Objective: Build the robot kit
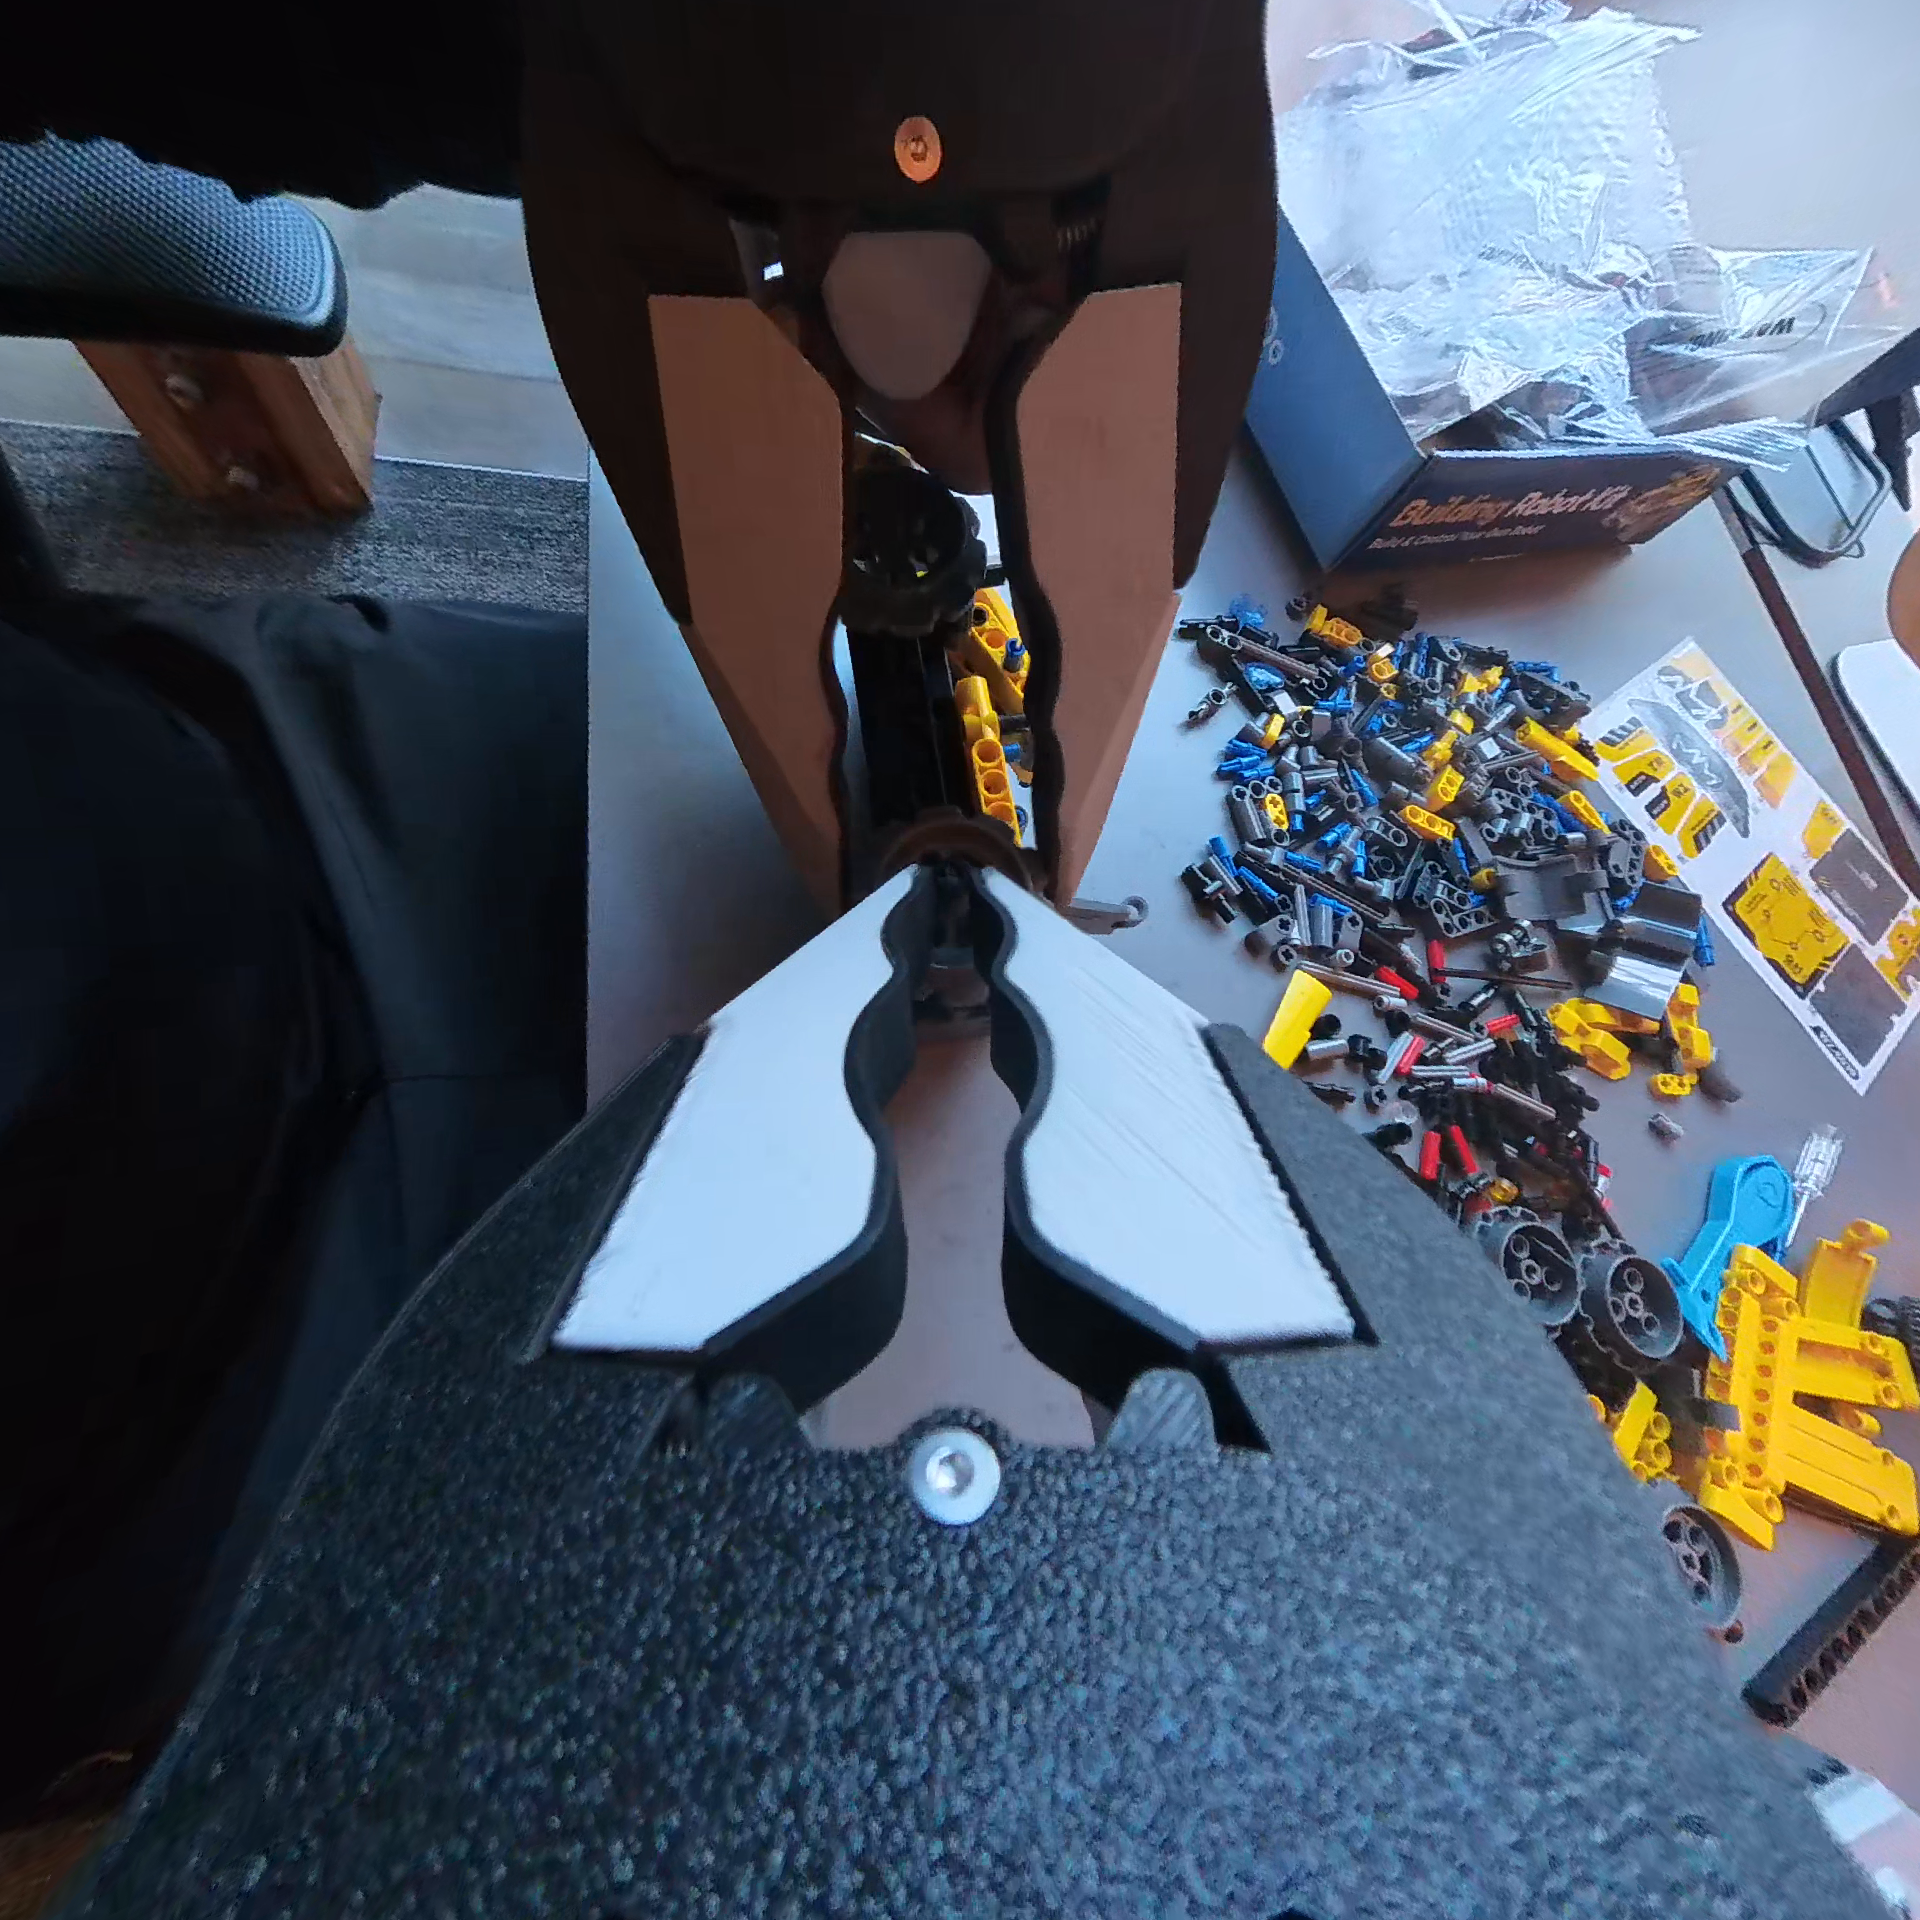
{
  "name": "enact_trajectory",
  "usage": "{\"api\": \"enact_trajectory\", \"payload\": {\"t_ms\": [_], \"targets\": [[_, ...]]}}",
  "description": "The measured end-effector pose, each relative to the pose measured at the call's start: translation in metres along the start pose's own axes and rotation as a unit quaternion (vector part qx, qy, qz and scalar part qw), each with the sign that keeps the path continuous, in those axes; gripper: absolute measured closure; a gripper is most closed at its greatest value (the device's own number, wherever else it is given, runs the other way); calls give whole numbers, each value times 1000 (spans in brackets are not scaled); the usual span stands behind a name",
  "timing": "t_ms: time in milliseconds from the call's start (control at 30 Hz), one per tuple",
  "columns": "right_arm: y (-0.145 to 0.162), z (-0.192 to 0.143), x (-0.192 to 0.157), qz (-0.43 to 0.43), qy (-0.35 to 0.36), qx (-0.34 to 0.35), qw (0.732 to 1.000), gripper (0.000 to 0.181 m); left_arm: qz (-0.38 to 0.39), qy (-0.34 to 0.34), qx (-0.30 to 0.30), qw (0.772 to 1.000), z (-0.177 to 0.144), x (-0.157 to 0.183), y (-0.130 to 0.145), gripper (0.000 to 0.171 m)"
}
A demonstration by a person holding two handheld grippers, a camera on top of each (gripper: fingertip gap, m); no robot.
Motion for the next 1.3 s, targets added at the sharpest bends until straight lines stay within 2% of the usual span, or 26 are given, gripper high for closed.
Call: {"api": "enact_trajectory", "payload": {"t_ms": [633, 933, 1100, 1300], "targets": [[0, -1, 2, -17, -20, -21, 999, 175, 4, 4, -4, 1000, 0, -1, 0, 133], [-3, 1, 6, -29, -47, -58, 997, 175, 5, 4, -1, 1000, 0, -1, 0, 133], [-3, 2, 9, -6, -77, -77, 994, 175, 7, 4, 0, 1000, 0, -2, 0, 133], [-1, 2, 10, -8, -83, -61, 995, 175, 3, 5, 4, 1000, 0, -2, 1, 133]]}}
Point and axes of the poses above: each gripper's, where its closed fingertips meet, z out along the fingers, y out of its underside, x = y × z across the jaws, the point moved 5 cm from there along -z, back along the fingers, and after that the axes turned 1 degree about z, right-handed, at the moved point
